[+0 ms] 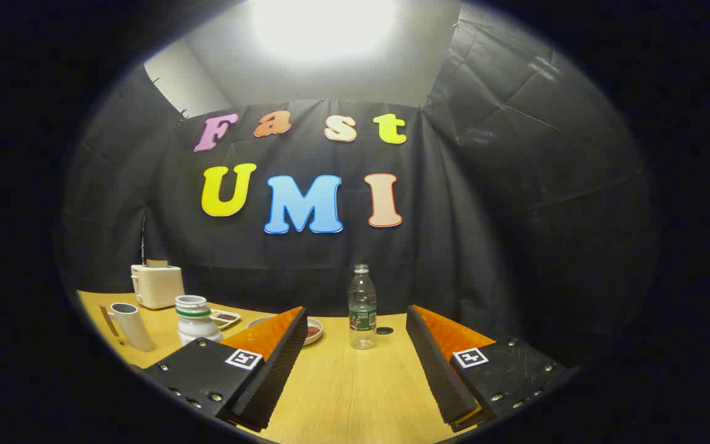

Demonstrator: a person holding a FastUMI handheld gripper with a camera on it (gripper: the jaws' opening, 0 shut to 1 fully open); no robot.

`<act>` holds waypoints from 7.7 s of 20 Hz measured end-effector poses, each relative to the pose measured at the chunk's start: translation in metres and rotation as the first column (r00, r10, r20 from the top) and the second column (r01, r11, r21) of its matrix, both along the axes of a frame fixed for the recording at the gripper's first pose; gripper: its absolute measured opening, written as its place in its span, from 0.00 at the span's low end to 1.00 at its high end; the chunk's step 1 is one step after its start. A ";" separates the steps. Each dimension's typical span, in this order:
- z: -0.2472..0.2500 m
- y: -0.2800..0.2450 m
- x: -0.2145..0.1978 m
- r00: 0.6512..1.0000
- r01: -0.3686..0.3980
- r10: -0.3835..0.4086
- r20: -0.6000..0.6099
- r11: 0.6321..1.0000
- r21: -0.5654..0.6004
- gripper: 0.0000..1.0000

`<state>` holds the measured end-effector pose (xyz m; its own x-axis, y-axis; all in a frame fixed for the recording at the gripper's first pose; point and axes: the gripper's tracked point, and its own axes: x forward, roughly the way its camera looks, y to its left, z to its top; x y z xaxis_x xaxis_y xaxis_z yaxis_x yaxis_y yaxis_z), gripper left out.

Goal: Take the bottle from table, then pour the juice into the cup, finally place the bottle on the coaster

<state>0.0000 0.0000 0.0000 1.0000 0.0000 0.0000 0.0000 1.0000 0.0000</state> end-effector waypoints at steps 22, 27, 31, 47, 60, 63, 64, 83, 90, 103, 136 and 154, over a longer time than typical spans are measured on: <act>-0.062 0.143 -0.023 0.948 -0.241 0.246 -0.201 0.969 0.049 0.97; -0.077 0.145 -0.009 0.946 -0.214 0.215 -0.244 0.976 0.029 0.97; -0.094 0.145 0.004 0.944 -0.176 0.177 -0.280 0.984 0.027 0.96; -0.093 0.161 0.015 0.946 -0.156 0.093 -0.311 0.970 -0.186 0.64; -0.052 0.224 0.032 0.967 -0.218 0.100 -0.236 0.802 -0.555 0.63; -0.048 0.239 0.037 0.971 -0.219 0.098 -0.219 0.739 -0.637 0.63; -0.047 0.243 0.038 0.973 -0.217 0.098 -0.211 0.712 -0.668 0.64; -0.046 0.297 0.041 0.986 -0.141 0.126 -0.111 0.259 -0.955 0.64; -0.051 0.304 0.043 0.989 -0.094 0.122 -0.081 0.109 -0.990 0.64; -0.055 0.311 0.048 0.990 -0.036 0.137 -0.044 -0.058 -0.998 0.63; -0.036 0.319 0.051 0.985 0.049 0.171 0.015 -0.191 -0.980 0.63; -0.017 0.325 0.051 0.979 0.115 0.195 0.065 -0.256 -0.960 0.64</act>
